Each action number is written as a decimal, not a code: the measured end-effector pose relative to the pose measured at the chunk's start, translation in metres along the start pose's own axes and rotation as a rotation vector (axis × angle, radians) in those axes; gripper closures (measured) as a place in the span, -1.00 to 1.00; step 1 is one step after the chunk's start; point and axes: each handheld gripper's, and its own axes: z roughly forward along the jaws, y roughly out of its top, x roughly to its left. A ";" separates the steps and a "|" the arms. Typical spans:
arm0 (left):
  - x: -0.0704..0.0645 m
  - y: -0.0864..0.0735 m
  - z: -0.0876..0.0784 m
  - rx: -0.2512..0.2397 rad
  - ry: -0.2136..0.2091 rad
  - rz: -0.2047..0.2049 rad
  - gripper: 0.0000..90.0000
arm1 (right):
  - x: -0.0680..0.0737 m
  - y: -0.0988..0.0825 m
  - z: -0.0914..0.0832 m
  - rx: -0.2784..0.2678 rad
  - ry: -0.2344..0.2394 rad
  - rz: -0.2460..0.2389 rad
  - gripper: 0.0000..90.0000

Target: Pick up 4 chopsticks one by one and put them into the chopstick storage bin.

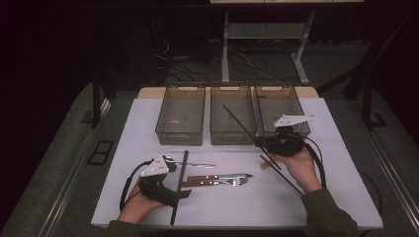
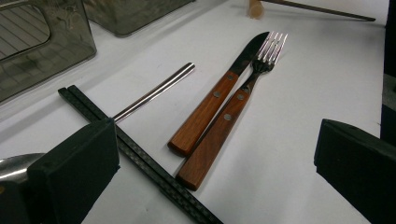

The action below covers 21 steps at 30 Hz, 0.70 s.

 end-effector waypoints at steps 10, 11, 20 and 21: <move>-0.002 -0.001 0.002 0.005 0.006 0.003 -1.00 | 0.011 0.034 0.024 -0.018 0.010 0.012 0.89; -0.001 -0.001 0.002 0.003 0.007 0.003 -1.00 | 0.011 0.037 0.027 -0.018 0.013 0.016 0.89; -0.001 -0.001 0.002 0.006 0.012 0.013 -1.00 | 0.012 0.054 0.047 -0.044 0.037 0.070 0.89; -0.001 -0.001 0.002 0.002 0.011 0.013 -1.00 | 0.012 0.057 0.049 -0.047 0.039 0.074 0.89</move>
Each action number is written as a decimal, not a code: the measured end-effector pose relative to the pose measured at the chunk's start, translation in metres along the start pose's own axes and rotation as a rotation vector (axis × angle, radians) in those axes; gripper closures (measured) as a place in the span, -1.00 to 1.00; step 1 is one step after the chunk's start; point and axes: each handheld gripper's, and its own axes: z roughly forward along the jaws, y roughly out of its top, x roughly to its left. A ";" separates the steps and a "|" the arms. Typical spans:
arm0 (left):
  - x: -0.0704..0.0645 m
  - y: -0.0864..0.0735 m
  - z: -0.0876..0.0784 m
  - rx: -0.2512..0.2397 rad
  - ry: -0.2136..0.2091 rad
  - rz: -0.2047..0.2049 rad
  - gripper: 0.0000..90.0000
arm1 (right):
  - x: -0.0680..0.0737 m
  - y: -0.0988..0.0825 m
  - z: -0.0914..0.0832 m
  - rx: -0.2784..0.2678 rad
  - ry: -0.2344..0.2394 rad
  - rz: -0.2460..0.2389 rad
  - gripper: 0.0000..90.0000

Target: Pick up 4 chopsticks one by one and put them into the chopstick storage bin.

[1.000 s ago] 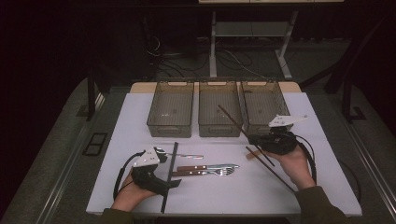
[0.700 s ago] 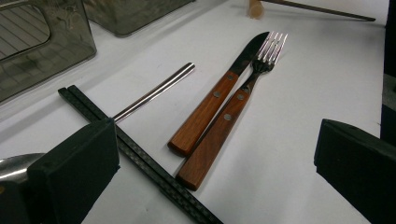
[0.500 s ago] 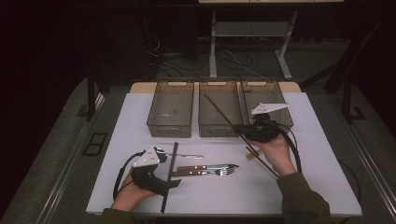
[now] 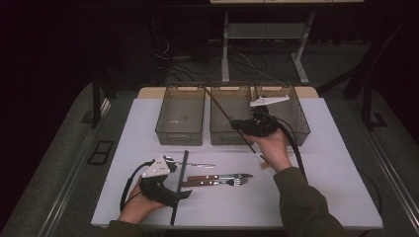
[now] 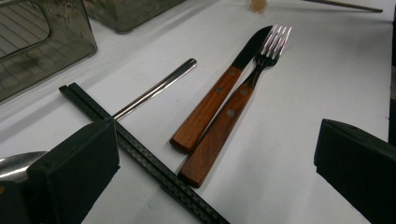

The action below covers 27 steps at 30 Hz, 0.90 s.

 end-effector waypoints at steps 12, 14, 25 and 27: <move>-0.001 0.002 0.002 -0.008 -0.008 -0.005 -1.00 | 0.010 0.026 0.025 -0.017 -0.009 -0.001 0.89; -0.001 0.002 0.002 -0.007 -0.008 -0.004 -1.00 | 0.012 0.030 0.028 -0.020 -0.012 -0.005 0.89; 0.000 0.002 0.003 -0.011 -0.014 0.002 -1.00 | 0.020 0.055 0.056 -0.052 -0.018 0.005 0.89; -0.001 0.002 0.003 -0.010 -0.014 0.002 -1.00 | 0.023 0.059 0.064 -0.053 -0.022 0.003 0.89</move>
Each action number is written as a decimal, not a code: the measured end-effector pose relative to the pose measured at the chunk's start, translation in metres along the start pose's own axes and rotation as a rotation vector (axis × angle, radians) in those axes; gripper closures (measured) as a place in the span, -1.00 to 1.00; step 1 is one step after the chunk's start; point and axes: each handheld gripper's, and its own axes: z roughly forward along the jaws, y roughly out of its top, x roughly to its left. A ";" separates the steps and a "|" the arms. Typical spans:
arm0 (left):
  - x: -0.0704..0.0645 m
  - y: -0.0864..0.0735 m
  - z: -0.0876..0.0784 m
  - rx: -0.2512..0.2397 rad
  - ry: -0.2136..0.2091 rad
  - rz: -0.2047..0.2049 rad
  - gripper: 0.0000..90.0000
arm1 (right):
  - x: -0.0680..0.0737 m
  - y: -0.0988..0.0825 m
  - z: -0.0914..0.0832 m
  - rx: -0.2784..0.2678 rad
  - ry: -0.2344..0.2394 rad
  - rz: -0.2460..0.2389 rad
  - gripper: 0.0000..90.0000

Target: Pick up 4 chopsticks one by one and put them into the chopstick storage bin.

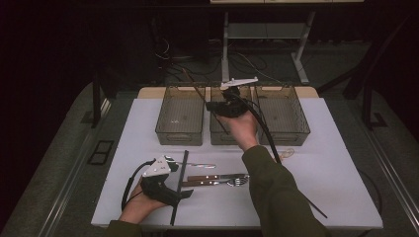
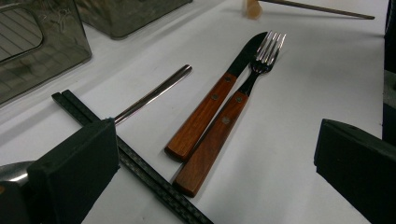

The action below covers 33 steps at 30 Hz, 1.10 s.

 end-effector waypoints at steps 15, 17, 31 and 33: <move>0.000 0.000 -0.001 -0.012 -0.011 -0.002 -1.00 | 0.010 0.015 0.056 -0.016 -0.015 0.018 0.89; 0.000 0.000 -0.002 -0.007 -0.011 0.003 -1.00 | 0.011 0.015 0.063 -0.012 -0.023 0.019 0.89; 0.001 0.000 -0.003 -0.009 -0.013 0.003 -1.00 | 0.013 0.009 0.103 0.032 -0.048 0.045 0.89; 0.001 0.000 -0.003 -0.009 -0.013 0.002 -1.00 | 0.013 0.006 0.109 0.039 -0.046 0.053 0.89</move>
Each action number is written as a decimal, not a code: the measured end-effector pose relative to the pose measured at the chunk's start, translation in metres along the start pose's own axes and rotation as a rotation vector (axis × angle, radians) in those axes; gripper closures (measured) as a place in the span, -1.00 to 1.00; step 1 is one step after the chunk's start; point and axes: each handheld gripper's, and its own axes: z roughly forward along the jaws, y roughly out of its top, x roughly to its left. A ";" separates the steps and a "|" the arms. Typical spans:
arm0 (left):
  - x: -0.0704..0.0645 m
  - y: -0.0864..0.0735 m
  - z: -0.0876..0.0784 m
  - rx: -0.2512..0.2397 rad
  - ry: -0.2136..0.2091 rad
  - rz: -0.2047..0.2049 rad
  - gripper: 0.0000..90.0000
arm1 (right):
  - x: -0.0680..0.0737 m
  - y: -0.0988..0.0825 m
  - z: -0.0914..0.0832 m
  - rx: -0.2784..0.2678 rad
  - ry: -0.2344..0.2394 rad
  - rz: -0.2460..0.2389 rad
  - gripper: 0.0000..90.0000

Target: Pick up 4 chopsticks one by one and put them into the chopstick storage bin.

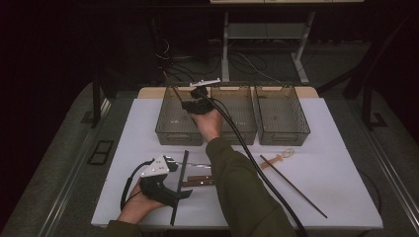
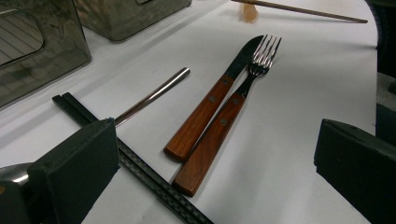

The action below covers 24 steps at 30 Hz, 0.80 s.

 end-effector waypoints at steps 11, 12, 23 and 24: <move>0.000 0.000 -0.001 -0.004 -0.001 0.001 -1.00 | 0.002 -0.006 0.011 0.082 -0.049 0.025 0.17; 0.000 0.000 -0.001 -0.005 -0.001 0.002 -1.00 | 0.002 -0.005 0.009 0.083 -0.046 0.010 0.14; 0.002 -0.001 -0.002 -0.003 0.008 0.004 -1.00 | -0.004 0.003 -0.038 0.065 -0.020 -0.063 -0.02; 0.002 -0.001 -0.002 -0.002 0.009 0.003 -1.00 | -0.004 0.003 -0.038 0.065 -0.020 -0.063 -0.02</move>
